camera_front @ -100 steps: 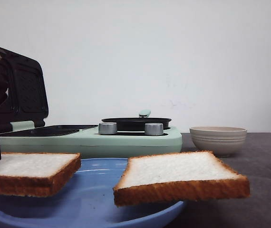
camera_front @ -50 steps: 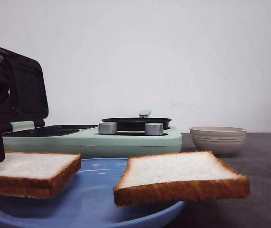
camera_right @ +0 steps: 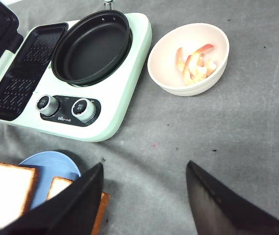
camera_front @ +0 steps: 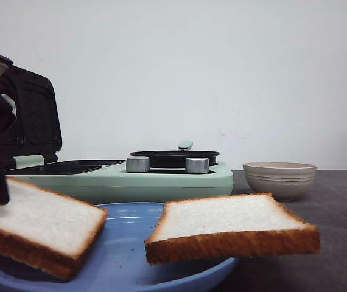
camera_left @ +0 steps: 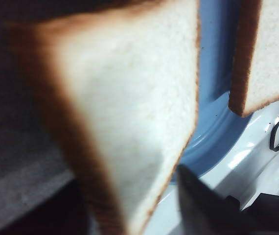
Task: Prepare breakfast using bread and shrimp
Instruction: 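Grasp the bread slice edge with the left gripper and lift it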
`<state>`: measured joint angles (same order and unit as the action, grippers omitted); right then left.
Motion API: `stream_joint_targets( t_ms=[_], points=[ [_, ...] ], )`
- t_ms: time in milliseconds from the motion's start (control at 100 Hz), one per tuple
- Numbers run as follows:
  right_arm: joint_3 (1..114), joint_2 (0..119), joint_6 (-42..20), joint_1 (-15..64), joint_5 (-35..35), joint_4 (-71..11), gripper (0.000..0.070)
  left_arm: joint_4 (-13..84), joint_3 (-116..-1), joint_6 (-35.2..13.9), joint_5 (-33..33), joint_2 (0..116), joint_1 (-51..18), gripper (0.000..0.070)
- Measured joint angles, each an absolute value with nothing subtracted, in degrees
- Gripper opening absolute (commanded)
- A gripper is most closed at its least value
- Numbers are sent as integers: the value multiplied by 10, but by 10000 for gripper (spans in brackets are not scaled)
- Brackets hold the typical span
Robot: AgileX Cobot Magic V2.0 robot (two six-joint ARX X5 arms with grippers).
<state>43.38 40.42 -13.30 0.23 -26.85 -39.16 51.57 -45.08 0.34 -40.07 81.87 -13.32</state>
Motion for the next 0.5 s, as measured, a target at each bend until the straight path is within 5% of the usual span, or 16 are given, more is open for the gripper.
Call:
stream_joint_targets(
  t_ms=[500],
  points=[
    [434, 404, -133, 2, -269, -392, 331, 514, -452, 4, -407, 814, -133, 3]
  ],
)
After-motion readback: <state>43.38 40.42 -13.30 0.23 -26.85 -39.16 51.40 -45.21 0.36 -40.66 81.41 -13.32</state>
